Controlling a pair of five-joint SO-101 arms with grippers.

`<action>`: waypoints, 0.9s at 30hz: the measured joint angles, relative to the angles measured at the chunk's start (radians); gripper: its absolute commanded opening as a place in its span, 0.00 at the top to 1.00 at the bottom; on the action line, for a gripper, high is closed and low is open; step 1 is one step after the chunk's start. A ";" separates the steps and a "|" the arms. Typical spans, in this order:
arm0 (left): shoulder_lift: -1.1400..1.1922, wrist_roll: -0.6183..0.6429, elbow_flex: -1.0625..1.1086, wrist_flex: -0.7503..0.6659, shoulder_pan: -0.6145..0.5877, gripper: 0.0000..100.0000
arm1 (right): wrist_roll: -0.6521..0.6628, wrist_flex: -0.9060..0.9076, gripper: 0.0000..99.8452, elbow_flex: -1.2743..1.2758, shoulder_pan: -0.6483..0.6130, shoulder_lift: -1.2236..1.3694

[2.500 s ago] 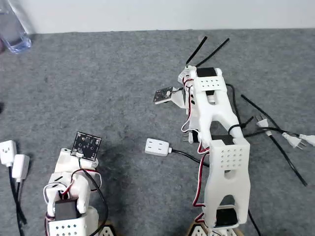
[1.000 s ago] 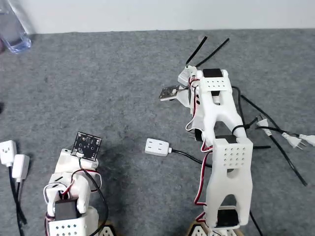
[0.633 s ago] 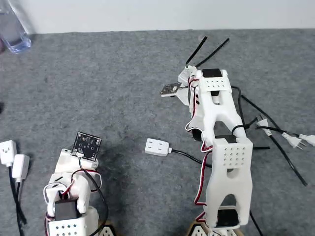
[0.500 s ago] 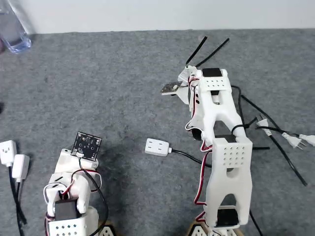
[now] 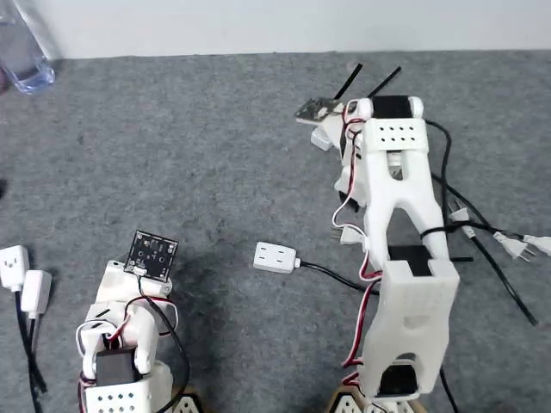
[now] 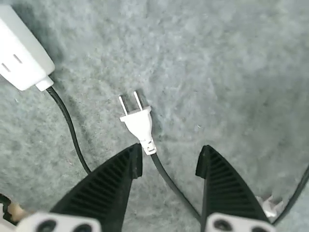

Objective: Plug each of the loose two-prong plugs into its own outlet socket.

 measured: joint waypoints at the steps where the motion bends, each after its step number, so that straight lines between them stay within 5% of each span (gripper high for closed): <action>1: 0.000 0.000 0.000 0.000 0.000 0.98 | -0.005 0.000 0.80 0.014 0.000 -0.017; 14: 0.000 0.000 0.000 0.000 0.000 0.98 | -0.109 -0.025 0.80 0.328 -0.002 -0.356; 27: 0.000 0.000 0.000 0.000 0.000 0.98 | -0.137 -0.442 0.80 1.003 0.015 -0.763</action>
